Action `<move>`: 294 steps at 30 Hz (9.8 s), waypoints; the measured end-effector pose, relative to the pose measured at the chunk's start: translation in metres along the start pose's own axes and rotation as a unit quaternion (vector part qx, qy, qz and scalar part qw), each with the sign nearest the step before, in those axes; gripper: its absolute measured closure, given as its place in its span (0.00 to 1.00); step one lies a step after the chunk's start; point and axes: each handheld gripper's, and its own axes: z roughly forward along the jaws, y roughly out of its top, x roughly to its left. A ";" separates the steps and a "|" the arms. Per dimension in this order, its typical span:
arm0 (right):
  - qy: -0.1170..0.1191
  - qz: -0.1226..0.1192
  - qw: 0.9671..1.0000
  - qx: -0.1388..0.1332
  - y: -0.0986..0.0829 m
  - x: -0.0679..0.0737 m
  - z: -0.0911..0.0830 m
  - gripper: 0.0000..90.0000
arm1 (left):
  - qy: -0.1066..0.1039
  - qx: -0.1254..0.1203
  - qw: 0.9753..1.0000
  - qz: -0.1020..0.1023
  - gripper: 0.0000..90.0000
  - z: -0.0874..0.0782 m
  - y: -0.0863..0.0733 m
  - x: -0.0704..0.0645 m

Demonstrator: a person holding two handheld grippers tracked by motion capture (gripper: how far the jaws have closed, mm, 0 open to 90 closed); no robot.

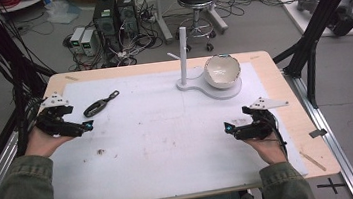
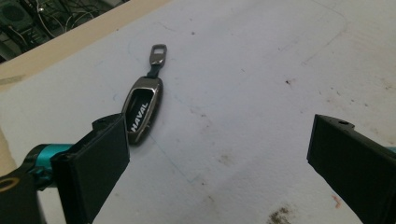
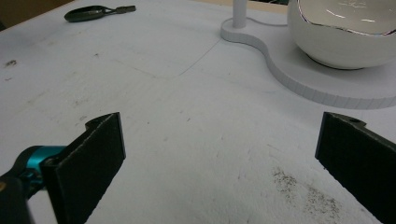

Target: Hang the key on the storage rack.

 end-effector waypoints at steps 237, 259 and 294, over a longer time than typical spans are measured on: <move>0.012 0.022 1.000 0.008 -0.011 -0.014 -0.001 0.01 | -0.111 0.095 0.976 0.164 0.95 0.114 0.289 -0.099; 0.014 0.027 0.999 0.009 -0.012 -0.015 -0.002 0.01 | -0.118 0.116 0.968 0.187 0.95 0.151 0.290 -0.124; 0.008 0.023 1.000 0.007 -0.012 -0.014 -0.004 0.01 | -0.102 0.103 0.982 0.118 0.02 0.121 0.252 -0.081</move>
